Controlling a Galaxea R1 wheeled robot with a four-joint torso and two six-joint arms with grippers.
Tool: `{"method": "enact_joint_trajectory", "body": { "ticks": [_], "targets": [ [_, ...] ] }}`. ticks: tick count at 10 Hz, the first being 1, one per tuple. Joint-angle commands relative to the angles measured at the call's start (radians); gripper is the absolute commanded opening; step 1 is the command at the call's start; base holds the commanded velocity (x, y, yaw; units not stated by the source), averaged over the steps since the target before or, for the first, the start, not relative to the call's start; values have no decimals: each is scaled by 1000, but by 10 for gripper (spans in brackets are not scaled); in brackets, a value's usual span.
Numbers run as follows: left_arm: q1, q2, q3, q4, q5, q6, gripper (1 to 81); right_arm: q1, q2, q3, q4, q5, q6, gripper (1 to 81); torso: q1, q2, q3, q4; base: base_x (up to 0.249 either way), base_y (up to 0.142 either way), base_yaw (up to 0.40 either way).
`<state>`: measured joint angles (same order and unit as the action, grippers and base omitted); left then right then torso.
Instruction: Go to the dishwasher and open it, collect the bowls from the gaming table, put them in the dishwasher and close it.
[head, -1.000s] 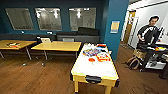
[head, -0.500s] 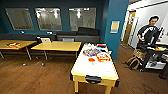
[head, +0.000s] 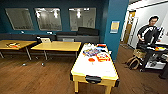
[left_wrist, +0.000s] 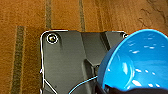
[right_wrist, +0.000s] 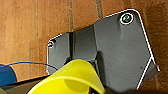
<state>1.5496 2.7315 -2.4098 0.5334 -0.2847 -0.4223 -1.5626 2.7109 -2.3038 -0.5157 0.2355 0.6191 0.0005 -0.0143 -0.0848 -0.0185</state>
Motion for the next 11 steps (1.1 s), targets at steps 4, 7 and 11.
{"method": "enact_joint_trajectory", "body": {
  "ticks": [4, 7, 11],
  "targets": [
    [-38, -15, 1, 14, 36, -1, 10, 35, -23, 9, -10, -32, 2, 10, 0, 0, 0, 0, 0, 0, -245],
    [-39, -12, 1, 11, 36, -1, 10, 34, -23, 9, -10, -30, 4, 10, 0, 0, 0, 0, 0, 0, -332],
    [-39, -12, 1, 11, 38, -1, 10, 34, -14, -1, -10, -30, 2, 10, 0, 0, 0, 0, 0, 0, -341]
  ]
}}
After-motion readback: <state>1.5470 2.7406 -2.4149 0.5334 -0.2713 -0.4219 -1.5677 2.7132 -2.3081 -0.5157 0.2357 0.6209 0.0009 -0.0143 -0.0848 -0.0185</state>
